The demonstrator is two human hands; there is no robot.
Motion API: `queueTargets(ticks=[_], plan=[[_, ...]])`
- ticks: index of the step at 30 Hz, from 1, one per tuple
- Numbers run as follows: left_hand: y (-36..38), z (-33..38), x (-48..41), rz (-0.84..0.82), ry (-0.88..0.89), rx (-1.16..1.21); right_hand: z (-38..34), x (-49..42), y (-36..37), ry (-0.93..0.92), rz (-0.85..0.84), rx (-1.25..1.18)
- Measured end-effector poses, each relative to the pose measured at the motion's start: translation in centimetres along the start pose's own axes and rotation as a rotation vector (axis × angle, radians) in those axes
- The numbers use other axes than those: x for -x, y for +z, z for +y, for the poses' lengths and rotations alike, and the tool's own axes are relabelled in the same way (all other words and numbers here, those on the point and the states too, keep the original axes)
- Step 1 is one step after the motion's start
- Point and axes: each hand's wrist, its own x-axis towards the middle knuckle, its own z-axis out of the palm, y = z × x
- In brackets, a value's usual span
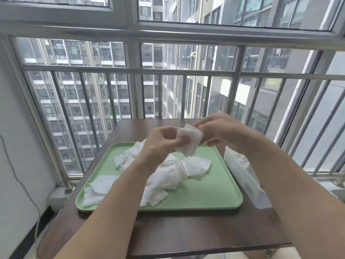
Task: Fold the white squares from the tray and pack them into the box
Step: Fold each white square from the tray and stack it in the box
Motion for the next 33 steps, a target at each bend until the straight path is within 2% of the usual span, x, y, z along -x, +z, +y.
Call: queueTargets(ticks=[2,4,6,8,12,15,19,25,27,30,33], plan=[[-0.2,0.0,-0.2,0.062,-0.013,0.051,0.3,-0.6,0.3,0.042,0.088,-0.005],[-0.6,0.0,-0.4,0.107,-0.056,0.143,1.1,-1.4,1.3,0.036,0.108,0.232],[-1.0,-0.2,-0.6,0.136,-0.097,0.235,2.5,-2.4,2.5,0.044,0.005,0.509],[-1.2,-0.3,-0.7,0.176,-0.129,0.296,3.7,-3.1,3.4,0.074,-0.085,0.688],[-1.2,-0.5,-0.7,0.206,-0.135,0.298,4.6,-3.4,4.2,0.071,-0.106,0.605],[-1.2,-0.7,-0.8,0.222,-0.143,0.297,4.5,-3.2,4.2,0.046,-0.119,0.632],[-1.3,-0.8,-1.0,0.184,-0.183,0.287,3.4,-2.2,3.1,0.012,-0.094,0.613],[-1.1,-0.6,-0.8,0.121,-0.183,0.305,2.8,-1.0,1.0,0.014,-0.006,0.312],[-1.2,-0.3,-0.6,0.068,-0.174,0.329,2.8,-0.9,0.7,0.006,0.053,0.266],[-1.1,0.2,-0.1,-0.115,-0.140,0.353,2.6,-0.9,0.3,0.008,0.114,0.181],[-0.8,0.1,0.1,-0.258,-0.116,0.294,2.5,-0.8,0.1,0.006,0.079,0.143]])
